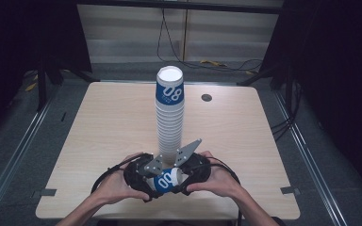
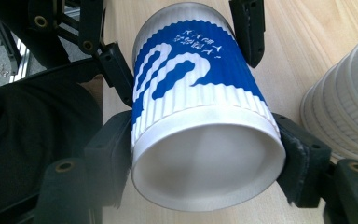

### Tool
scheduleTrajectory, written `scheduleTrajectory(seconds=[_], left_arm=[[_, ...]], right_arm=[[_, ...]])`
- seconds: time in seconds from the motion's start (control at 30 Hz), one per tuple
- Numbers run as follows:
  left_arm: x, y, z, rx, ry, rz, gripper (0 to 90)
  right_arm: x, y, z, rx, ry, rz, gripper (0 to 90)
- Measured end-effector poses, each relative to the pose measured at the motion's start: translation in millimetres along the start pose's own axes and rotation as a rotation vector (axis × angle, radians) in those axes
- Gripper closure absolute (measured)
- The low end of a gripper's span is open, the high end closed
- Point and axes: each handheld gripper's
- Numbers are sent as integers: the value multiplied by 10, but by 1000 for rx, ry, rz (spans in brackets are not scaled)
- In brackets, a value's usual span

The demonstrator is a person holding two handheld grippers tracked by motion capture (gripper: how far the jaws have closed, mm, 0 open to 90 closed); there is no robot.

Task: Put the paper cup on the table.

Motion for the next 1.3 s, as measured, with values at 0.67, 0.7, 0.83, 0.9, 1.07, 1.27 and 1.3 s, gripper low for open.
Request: scheduleTrajectory(seconds=[0.67,0.7,0.83,0.9,1.07,1.27,1.3], left_arm=[[71,14,-48,-43,-134,-33,156],[73,19,-58,-49,-150,-30,156],[92,35,-107,-46,-186,-46,158],[116,50,-140,-44,-203,-65,158],[184,63,-180,-32,-237,-94,157],[277,77,-217,-48,-303,-155,157],[286,80,-216,-58,-332,-177,157]], right_arm=[[43,-42,-52,17,-5,11,297],[46,-52,-41,25,-2,1,297],[63,-79,-30,16,-3,16,297],[63,-85,-31,21,-6,17,297],[111,-173,-32,12,-26,49,296],[175,-219,-69,20,-40,77,295],[190,-231,-79,17,-44,76,295]])
Point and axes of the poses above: each handheld gripper's, and its own axes: z roughly forward along the jaws, x roughly out of its underside, y roughly to its left, and after that the axes turned 11 degrees about z, right-handed
